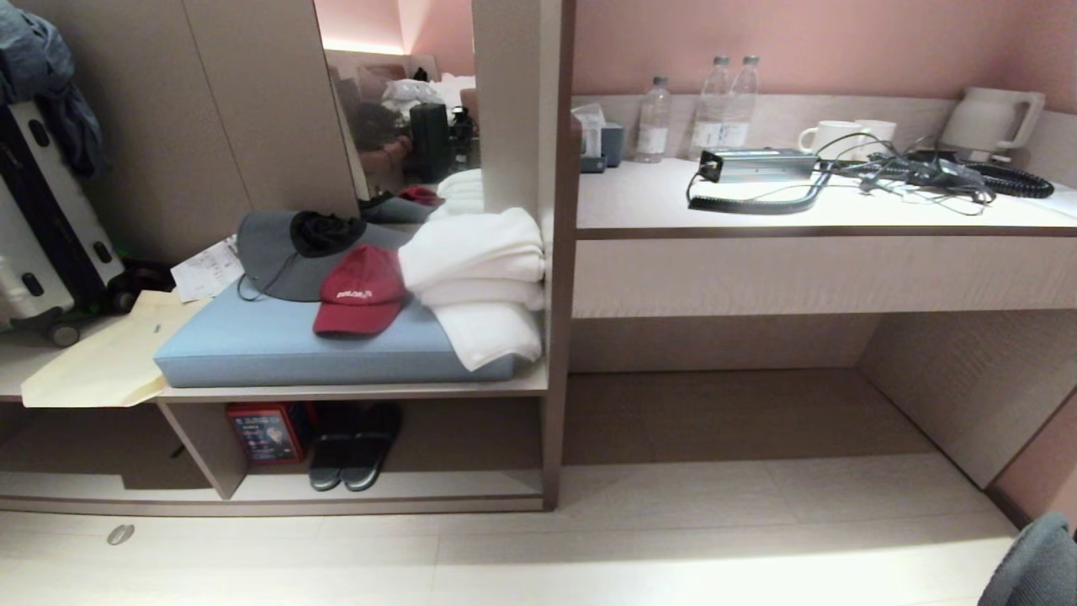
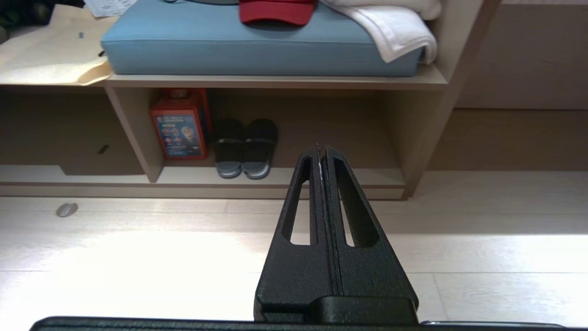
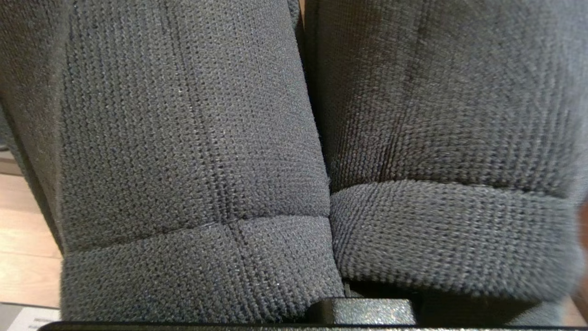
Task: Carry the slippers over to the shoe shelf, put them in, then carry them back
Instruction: Place the slippers into the shoe cabinet
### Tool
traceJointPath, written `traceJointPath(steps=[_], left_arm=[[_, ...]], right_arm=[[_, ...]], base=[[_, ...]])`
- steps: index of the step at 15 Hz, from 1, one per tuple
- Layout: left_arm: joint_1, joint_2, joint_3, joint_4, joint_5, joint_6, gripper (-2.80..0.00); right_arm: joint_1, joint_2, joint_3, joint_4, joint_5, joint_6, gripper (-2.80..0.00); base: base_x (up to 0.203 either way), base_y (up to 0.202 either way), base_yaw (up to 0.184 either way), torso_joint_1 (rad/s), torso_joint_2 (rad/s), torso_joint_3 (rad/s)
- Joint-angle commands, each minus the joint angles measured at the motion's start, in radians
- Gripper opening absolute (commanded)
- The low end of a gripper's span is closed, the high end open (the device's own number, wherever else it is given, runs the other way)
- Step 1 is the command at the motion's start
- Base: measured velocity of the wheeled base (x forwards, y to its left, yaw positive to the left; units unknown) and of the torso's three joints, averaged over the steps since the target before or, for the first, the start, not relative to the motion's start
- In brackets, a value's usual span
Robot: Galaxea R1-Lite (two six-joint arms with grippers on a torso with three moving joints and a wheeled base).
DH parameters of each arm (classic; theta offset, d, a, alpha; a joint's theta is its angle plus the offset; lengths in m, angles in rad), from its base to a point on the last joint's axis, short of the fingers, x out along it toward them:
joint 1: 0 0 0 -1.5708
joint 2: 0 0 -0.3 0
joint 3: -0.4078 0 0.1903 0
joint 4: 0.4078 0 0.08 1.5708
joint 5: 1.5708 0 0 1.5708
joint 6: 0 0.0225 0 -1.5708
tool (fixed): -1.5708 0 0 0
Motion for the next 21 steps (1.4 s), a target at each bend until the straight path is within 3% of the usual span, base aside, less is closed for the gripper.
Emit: traceJointPath(steps=[1,21], left_arm=[[0.0,0.0,0.001,0.0,0.0,-0.001,-2.8],[0.001,-0.001,0.001,0.0,0.0,-0.001,-2.8]], right_arm=[[0.0,0.001,0.0,0.0,0.001,0.0,-2.8],[0.0,0.002,0.0,0.0,0.001,0.003,-2.8]], base=[[0.0,0.199,-0.002,0.002,0.0,0.002],[0.0,0.197,-0.001,0.001,0.0,0.002]])
